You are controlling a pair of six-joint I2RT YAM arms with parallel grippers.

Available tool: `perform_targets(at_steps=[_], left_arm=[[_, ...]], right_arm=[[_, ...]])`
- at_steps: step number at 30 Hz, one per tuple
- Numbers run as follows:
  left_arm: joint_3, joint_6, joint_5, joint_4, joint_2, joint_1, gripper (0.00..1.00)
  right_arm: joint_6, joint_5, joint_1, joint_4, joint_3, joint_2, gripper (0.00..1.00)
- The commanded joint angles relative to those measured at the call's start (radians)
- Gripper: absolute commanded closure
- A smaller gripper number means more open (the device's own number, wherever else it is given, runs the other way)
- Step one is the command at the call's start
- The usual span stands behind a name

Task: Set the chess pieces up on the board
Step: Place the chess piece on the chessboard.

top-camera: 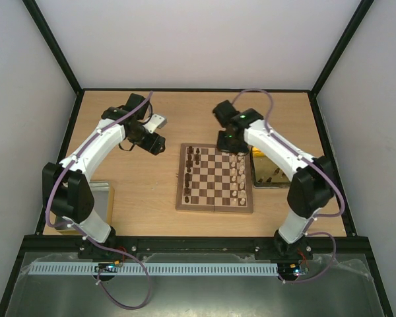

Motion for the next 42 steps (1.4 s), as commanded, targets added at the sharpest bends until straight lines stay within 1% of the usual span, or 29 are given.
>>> perform_targets(at_steps=[1,5,11,29,42], left_arm=[[0.005,0.004,-0.007,-0.012,0.004,-0.005,0.22],[0.003,0.004,-0.014,-0.009,0.001,-0.003,0.22],[-0.006,0.004,-0.013,-0.007,-0.003,0.005,0.22],[-0.014,0.004,-0.010,-0.003,-0.012,0.012,0.22],[-0.026,0.003,-0.009,-0.001,-0.024,0.014,0.22]], right_arm=[[0.004,0.032,0.139,-0.113,0.124,0.108,0.92],[-0.028,0.021,0.239,-0.131,0.237,0.215,0.92],[-0.083,-0.043,0.274,-0.109,0.285,0.308,0.92],[-0.108,-0.095,0.282,-0.003,0.176,0.358,0.92],[-0.090,-0.072,0.282,0.025,0.203,0.410,0.92]])
